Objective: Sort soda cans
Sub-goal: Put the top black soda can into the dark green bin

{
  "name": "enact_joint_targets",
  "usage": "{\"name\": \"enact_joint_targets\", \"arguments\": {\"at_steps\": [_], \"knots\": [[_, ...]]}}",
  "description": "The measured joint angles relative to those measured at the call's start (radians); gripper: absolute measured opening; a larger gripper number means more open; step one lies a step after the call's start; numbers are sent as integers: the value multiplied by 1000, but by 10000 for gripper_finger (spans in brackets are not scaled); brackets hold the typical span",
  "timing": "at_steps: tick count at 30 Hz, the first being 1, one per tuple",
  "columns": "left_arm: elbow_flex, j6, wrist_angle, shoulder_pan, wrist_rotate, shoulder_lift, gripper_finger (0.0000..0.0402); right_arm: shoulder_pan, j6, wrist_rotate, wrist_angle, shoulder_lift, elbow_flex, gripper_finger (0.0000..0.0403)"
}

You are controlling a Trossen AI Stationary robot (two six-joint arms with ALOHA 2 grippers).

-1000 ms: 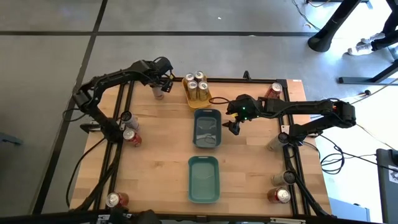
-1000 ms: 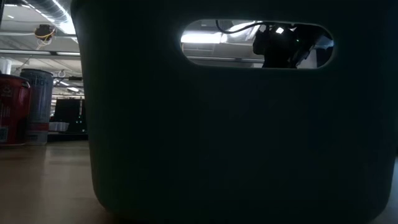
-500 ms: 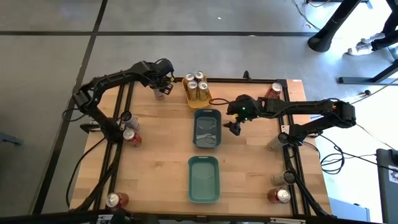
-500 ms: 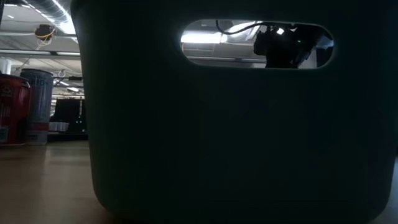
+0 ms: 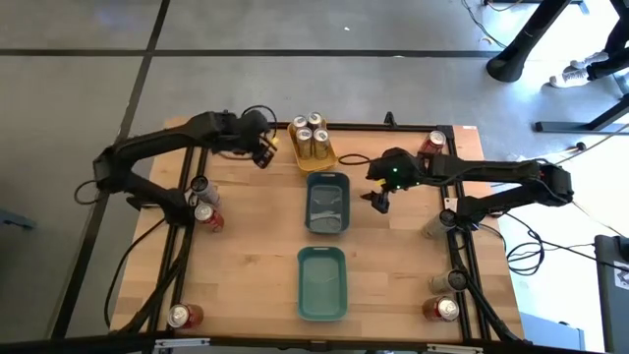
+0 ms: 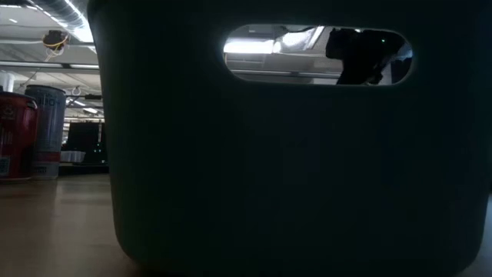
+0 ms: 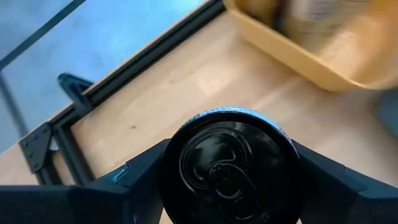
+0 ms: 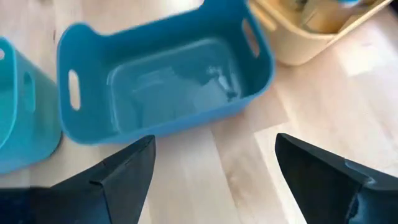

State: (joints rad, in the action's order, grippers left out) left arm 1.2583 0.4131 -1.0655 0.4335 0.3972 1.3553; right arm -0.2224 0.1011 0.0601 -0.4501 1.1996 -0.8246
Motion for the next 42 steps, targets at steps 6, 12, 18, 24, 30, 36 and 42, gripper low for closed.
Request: {"name": "enact_joint_targets", "arguments": {"at_steps": [6, 12, 18, 24, 30, 36, 42], "knots": [[0, 48, 14, -146, 4, -132, 260, -1, -2, -23, 62, -2, 0, 331], [0, 45, 124, -293, 2, -218, 263, -1, 15, 76, 137, 3, 0, 331], [-6, -16, 277, -400, 3, -212, 261, 1, 27, 99, 164, 1, -20, 330], [-7, -81, 388, -444, 2, -130, 262, 1, 20, 109, 313, -2, -19, 262], [-7, -134, 458, -452, 4, -36, 261, 1, 2, 134, 586, 28, 68, 91], [-8, -160, 535, -454, 3, 7, 260, 1, 50, 143, 855, 51, 187, 22], [-8, -205, 643, -453, 2, 32, 261, 2, 78, 144, 925, 98, 211, 24]]}}
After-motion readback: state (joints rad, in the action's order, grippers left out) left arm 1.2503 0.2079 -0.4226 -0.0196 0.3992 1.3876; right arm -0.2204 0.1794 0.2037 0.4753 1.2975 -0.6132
